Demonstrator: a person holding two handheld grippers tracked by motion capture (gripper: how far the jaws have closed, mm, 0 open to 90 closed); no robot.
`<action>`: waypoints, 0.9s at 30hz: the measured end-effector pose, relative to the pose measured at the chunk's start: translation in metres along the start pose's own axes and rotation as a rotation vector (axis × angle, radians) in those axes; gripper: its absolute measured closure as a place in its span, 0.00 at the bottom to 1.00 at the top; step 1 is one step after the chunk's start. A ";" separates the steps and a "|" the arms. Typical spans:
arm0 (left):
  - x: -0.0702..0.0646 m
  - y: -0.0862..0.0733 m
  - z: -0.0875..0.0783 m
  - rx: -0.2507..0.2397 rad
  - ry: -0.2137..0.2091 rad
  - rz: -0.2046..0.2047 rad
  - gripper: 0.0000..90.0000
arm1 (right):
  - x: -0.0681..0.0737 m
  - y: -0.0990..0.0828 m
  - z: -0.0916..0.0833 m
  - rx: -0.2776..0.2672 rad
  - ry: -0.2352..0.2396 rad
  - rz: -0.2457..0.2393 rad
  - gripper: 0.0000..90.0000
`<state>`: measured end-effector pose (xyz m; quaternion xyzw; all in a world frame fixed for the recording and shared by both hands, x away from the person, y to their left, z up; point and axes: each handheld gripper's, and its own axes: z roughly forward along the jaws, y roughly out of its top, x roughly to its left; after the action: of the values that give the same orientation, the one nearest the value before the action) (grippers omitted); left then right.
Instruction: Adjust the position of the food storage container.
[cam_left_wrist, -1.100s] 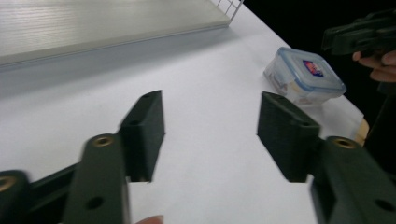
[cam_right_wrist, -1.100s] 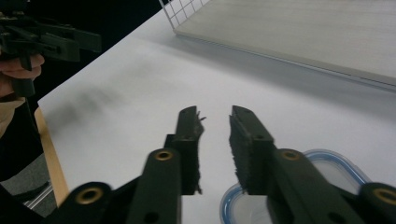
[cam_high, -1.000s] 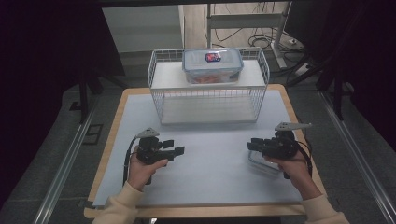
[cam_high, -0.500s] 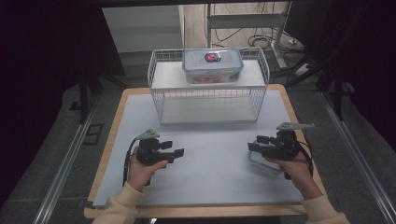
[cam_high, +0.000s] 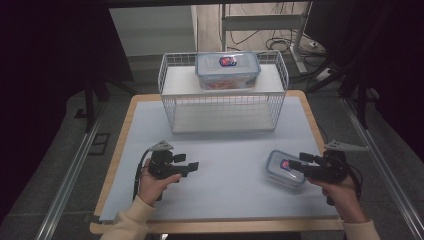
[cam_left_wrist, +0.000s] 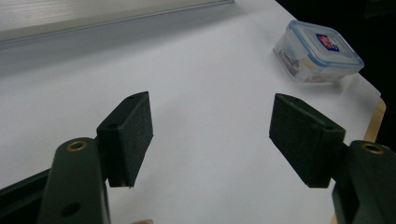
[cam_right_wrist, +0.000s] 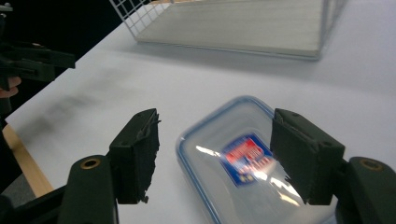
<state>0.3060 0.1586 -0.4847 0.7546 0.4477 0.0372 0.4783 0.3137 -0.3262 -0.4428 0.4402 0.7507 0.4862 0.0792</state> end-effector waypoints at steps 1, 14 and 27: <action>0.001 0.000 0.000 0.002 -0.001 -0.002 0.33 | -0.002 -0.002 -0.003 -0.001 -0.008 0.007 0.38; 0.006 -0.009 0.000 0.018 0.017 -0.024 0.33 | -0.035 -0.043 -0.059 -0.018 -0.160 0.089 0.52; 0.007 -0.012 0.004 0.034 0.035 -0.026 0.33 | -0.056 -0.054 -0.017 0.162 -0.201 0.108 0.99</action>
<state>0.3047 0.1627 -0.4988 0.7558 0.4663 0.0365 0.4582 0.3062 -0.3862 -0.4942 0.5313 0.7511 0.3809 0.0919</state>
